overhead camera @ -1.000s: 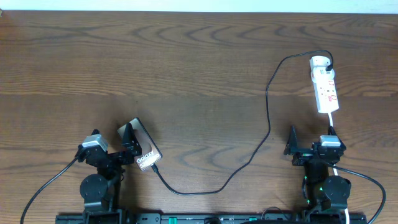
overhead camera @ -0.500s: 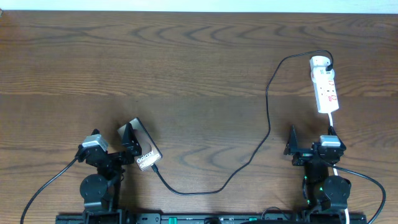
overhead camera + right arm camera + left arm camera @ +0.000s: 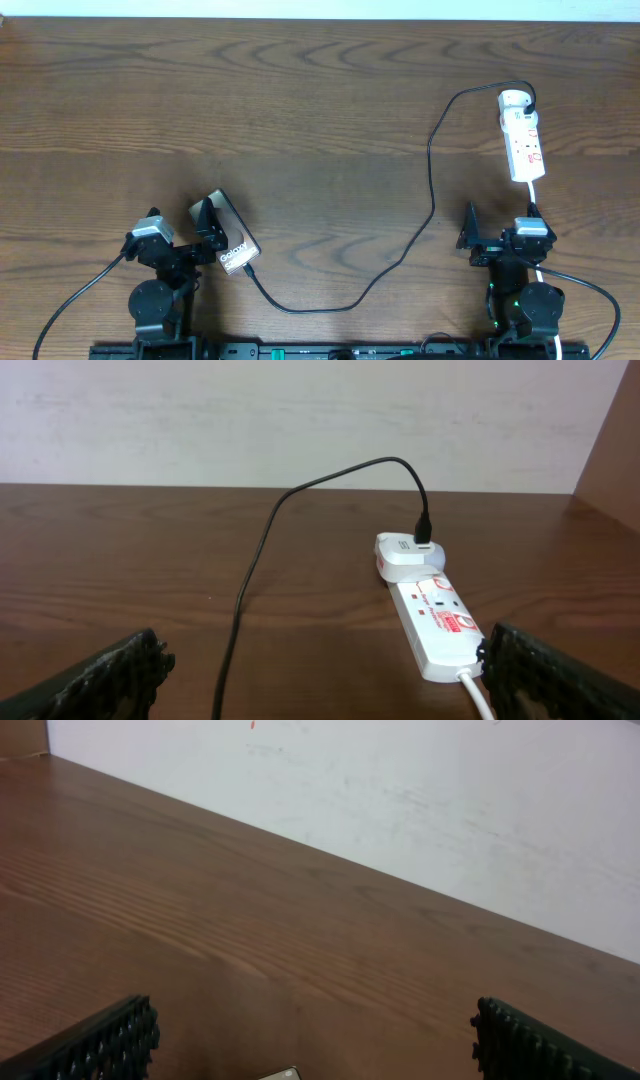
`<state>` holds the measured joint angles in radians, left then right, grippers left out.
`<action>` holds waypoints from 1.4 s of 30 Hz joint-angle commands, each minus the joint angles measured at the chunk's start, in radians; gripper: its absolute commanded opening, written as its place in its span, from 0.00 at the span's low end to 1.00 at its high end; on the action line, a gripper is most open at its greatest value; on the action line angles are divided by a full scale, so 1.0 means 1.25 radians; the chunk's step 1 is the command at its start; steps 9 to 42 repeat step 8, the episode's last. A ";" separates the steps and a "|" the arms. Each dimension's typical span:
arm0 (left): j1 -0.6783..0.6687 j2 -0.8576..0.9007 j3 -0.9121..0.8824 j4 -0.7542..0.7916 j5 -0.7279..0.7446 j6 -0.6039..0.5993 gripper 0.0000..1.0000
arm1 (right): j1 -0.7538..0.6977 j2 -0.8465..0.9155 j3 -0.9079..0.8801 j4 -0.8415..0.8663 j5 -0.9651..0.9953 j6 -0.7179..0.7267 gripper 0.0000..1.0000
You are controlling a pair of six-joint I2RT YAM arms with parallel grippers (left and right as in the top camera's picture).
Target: Plug charger to phone and switch on socket
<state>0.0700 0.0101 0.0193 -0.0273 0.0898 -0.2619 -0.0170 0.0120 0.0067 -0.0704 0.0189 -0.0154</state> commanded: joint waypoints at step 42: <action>-0.002 -0.005 -0.012 -0.031 0.005 0.007 0.99 | 0.006 -0.006 -0.001 -0.004 -0.002 -0.013 0.99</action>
